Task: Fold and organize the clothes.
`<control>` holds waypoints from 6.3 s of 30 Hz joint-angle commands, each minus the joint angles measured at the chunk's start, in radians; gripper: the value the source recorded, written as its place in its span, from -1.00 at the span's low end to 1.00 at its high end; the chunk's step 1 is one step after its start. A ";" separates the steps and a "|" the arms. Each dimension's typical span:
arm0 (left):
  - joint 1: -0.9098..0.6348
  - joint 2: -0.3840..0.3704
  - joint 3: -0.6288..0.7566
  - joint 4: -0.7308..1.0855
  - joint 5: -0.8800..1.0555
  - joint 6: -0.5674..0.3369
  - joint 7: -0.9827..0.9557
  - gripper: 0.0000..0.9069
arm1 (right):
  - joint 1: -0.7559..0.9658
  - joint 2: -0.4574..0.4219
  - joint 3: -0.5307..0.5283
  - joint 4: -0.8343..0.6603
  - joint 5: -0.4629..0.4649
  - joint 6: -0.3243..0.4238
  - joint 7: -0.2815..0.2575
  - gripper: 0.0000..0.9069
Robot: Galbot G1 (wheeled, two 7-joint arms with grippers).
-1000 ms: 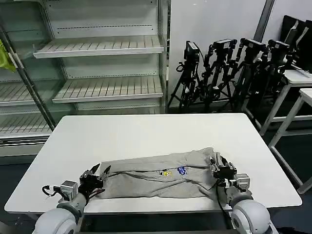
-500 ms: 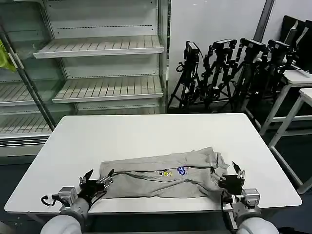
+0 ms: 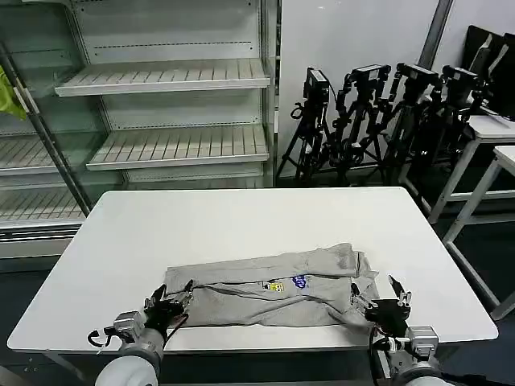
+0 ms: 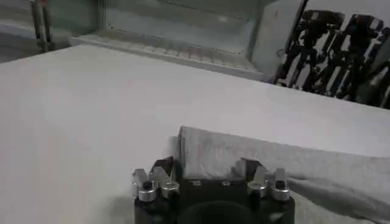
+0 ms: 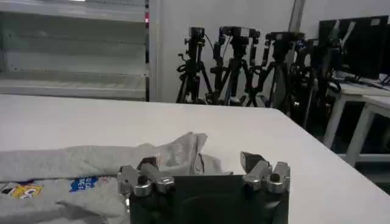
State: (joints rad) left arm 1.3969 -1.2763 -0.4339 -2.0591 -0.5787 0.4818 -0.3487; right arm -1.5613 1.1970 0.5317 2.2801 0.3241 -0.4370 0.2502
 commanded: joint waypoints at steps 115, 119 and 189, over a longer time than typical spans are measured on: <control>0.025 0.205 -0.214 -0.042 -0.382 0.098 0.125 1.00 | -0.003 0.044 0.006 -0.001 0.015 0.009 0.014 1.00; 0.034 0.200 -0.188 -0.016 -0.404 0.100 0.156 1.00 | -0.002 0.034 0.003 0.000 0.015 0.009 0.015 1.00; -0.093 0.253 -0.264 0.024 -0.910 0.102 0.152 -0.89 | -0.029 0.038 0.052 0.061 0.033 -0.003 0.021 1.00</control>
State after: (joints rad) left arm 1.2738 -1.0928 -0.5348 -1.9605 -1.4226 0.5879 -0.1820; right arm -1.5963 1.2357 0.5872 2.3441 0.3561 -0.4413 0.2721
